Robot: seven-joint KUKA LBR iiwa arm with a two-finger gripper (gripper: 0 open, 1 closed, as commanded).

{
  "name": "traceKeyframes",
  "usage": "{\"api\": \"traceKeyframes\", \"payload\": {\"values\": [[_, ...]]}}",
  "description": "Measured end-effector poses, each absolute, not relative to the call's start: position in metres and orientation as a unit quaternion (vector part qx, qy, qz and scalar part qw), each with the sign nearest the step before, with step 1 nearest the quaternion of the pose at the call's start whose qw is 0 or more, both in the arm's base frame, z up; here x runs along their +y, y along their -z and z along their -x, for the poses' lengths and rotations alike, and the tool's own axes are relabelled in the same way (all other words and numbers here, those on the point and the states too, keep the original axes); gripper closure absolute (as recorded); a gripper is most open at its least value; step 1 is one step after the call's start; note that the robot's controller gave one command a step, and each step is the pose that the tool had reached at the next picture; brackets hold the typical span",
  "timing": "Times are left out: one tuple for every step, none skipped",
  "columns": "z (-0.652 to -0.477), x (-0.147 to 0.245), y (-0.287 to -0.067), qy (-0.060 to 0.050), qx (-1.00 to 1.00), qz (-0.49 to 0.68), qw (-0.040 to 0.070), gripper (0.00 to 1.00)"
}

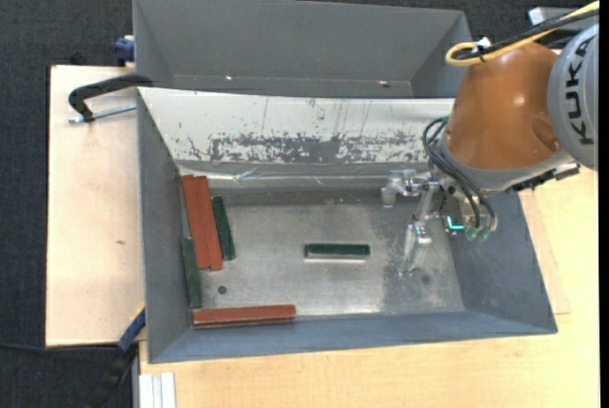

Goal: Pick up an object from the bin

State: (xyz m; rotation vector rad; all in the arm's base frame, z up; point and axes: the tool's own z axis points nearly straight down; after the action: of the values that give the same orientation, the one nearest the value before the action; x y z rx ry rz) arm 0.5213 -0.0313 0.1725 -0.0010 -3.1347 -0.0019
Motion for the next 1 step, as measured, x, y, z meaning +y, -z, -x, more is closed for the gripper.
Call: {"api": "traceKeyframes", "payload": {"values": [[-0.5385, -0.0253, -0.1455, 0.000, -1.000, -0.031, -0.004, 0.00]]}}
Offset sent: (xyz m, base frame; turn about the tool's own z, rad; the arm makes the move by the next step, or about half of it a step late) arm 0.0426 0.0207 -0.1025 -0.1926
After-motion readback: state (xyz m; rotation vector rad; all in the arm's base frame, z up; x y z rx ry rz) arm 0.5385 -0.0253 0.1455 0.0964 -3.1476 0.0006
